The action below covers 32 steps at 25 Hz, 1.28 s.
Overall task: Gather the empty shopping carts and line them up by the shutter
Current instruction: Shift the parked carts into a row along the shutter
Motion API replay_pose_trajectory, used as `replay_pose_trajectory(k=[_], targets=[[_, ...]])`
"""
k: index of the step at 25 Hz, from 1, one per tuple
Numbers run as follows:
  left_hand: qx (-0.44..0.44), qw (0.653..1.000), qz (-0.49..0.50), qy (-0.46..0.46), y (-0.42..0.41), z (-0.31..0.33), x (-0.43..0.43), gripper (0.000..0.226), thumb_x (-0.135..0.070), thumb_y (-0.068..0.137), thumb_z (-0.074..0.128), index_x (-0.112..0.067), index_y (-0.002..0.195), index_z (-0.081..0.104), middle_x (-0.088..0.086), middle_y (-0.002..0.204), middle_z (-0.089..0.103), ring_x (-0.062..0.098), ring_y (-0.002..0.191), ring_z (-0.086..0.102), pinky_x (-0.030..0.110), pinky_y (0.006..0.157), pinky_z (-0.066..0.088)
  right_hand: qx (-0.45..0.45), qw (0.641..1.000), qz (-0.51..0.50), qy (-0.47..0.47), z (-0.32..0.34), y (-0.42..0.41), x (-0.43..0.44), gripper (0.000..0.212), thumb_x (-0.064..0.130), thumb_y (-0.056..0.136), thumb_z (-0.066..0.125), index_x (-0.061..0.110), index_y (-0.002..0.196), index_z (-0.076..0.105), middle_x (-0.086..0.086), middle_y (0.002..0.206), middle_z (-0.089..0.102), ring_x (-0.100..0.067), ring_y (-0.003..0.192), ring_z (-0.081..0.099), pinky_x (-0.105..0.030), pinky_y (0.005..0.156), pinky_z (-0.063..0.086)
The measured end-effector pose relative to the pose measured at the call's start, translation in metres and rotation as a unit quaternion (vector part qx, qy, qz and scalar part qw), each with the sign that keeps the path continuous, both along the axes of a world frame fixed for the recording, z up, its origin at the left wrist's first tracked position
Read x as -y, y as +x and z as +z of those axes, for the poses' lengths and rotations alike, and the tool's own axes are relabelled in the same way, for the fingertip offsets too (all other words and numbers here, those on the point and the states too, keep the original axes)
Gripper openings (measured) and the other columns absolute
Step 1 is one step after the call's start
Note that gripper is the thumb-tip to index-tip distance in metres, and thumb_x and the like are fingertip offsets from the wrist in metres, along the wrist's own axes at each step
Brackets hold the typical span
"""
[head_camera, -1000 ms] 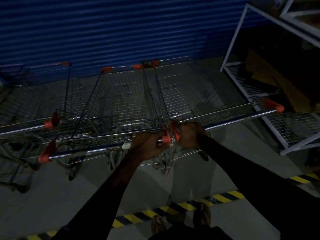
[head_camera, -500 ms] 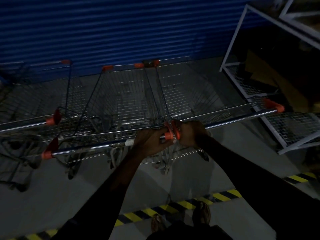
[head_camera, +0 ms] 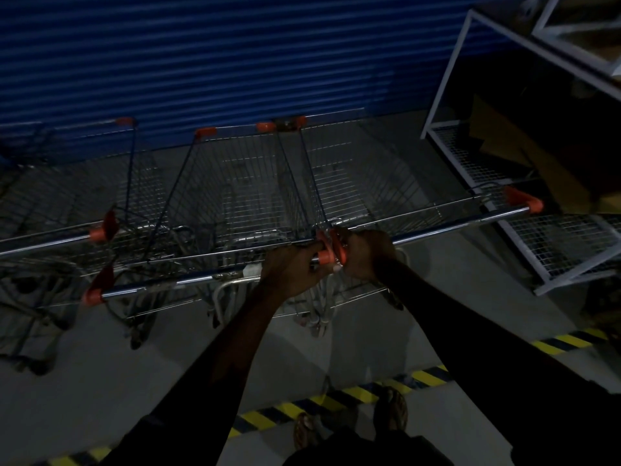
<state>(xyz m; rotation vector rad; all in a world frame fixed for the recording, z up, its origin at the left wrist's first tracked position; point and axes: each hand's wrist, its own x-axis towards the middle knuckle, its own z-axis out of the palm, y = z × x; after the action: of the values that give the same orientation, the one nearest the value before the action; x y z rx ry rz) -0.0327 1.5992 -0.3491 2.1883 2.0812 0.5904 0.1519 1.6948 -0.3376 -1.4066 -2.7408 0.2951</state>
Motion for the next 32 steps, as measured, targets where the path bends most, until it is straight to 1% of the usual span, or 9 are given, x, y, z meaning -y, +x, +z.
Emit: replay_pose_trajectory(k=[2, 5, 9, 11, 14, 18, 23, 27, 32], targets=[[0.007, 1.000, 0.001, 0.001, 0.001, -0.002, 0.001, 0.074, -0.087, 0.078, 0.041, -0.038, 0.130, 0.062, 0.002, 0.107, 0.077, 0.027, 0.096, 0.072, 0.038, 0.085, 0.056, -0.032, 0.999, -0.004, 0.010, -0.004, -0.001, 0.002, 0.076, 0.066, 0.075, 0.067, 0.037, 0.144, 0.049, -0.003, 0.115, 0.074, -0.030, 0.110, 0.069, -0.036, 0.097, 0.052], [-0.009, 0.999, -0.026, -0.025, -0.001, -0.001, 0.004, 0.077, -0.081, 0.078, 0.049, -0.031, 0.136, 0.058, -0.001, 0.133, 0.065, 0.024, 0.119, 0.061, 0.040, 0.102, 0.046, -0.031, 0.999, -0.019, 0.026, -0.003, 0.000, 0.007, 0.090, 0.068, 0.067, 0.049, 0.030, 0.148, 0.046, -0.004, 0.130, 0.065, -0.032, 0.123, 0.059, -0.045, 0.104, 0.046], [0.062, 0.997, 0.014, 0.044, -0.007, 0.004, 0.032, 0.069, -0.069, 0.082, 0.061, -0.029, 0.138, 0.055, -0.003, 0.135, 0.057, 0.023, 0.123, 0.050, 0.041, 0.103, 0.038, -0.100, 0.994, 0.022, 0.036, -0.002, 0.005, 0.027, 0.096, 0.049, 0.061, 0.074, 0.031, 0.151, 0.043, -0.001, 0.139, 0.050, -0.031, 0.127, 0.044, -0.049, 0.106, 0.039], [0.052, 0.995, 0.056, 0.069, -0.004, 0.006, 0.052, 0.060, -0.065, 0.088, 0.060, -0.032, 0.138, 0.057, -0.006, 0.137, 0.056, 0.022, 0.126, 0.049, 0.043, 0.104, 0.038, -0.158, 0.984, 0.066, 0.053, 0.000, 0.006, 0.039, 0.095, 0.034, 0.058, 0.073, 0.026, 0.149, 0.046, -0.003, 0.144, 0.048, -0.031, 0.129, 0.042, -0.048, 0.104, 0.037], [0.062, 0.987, 0.125, 0.080, -0.005, 0.007, 0.095, 0.050, -0.059, 0.094, 0.057, -0.032, 0.136, 0.058, -0.007, 0.139, 0.054, 0.023, 0.128, 0.050, 0.045, 0.104, 0.040, -0.196, 0.970, 0.115, 0.086, 0.012, -0.011, 0.065, 0.084, 0.030, 0.062, 0.069, 0.025, 0.144, 0.052, 0.000, 0.141, 0.051, -0.029, 0.130, 0.044, -0.051, 0.104, 0.039], [0.027, 0.975, 0.205, 0.079, -0.021, 0.005, 0.149, 0.052, -0.054, 0.094, 0.053, -0.026, 0.137, 0.056, 0.002, 0.138, 0.056, 0.028, 0.124, 0.052, 0.046, 0.097, 0.044, -0.215, 0.954, 0.180, 0.109, 0.022, -0.041, 0.103, 0.071, 0.031, 0.064, 0.062, 0.028, 0.135, 0.061, 0.007, 0.131, 0.057, -0.024, 0.126, 0.048, -0.061, 0.112, 0.031], [0.038, 0.954, 0.280, 0.101, -0.078, 0.009, 0.213, 0.050, -0.050, 0.092, 0.055, -0.025, 0.135, 0.055, 0.005, 0.135, 0.057, 0.031, 0.120, 0.055, 0.046, 0.092, 0.048, -0.204, 0.946, 0.243, 0.072, 0.022, -0.092, 0.155, 0.061, 0.024, 0.070, 0.068, 0.024, 0.130, 0.064, 0.004, 0.129, 0.058, -0.026, 0.122, 0.050, -0.044, 0.097, 0.041], [0.070, 0.954, 0.271, 0.104, -0.141, 0.008, 0.266, 0.047, -0.036, 0.092, 0.069, -0.022, 0.135, 0.056, 0.004, 0.134, 0.054, 0.030, 0.119, 0.058, 0.042, 0.088, 0.053, -0.236, 0.937, 0.250, 0.059, 0.019, -0.151, 0.196, 0.059, 0.013, 0.064, 0.072, 0.020, 0.123, 0.068, 0.001, 0.123, 0.060, -0.028, 0.117, 0.053, -0.042, 0.092, 0.046], [0.100, 0.952, 0.277, 0.084, -0.228, 0.010, 0.340, 0.053, -0.032, 0.092, 0.073, -0.025, 0.140, 0.052, 0.003, 0.142, 0.043, 0.027, 0.115, 0.058, 0.033, 0.073, 0.052, -0.266, 0.931, 0.249, 0.036, 0.015, -0.251, 0.259, 0.058, 0.013, 0.067, 0.068, 0.017, 0.125, 0.067, -0.002, 0.124, 0.059, -0.031, 0.115, 0.054, -0.046, 0.092, 0.051]])
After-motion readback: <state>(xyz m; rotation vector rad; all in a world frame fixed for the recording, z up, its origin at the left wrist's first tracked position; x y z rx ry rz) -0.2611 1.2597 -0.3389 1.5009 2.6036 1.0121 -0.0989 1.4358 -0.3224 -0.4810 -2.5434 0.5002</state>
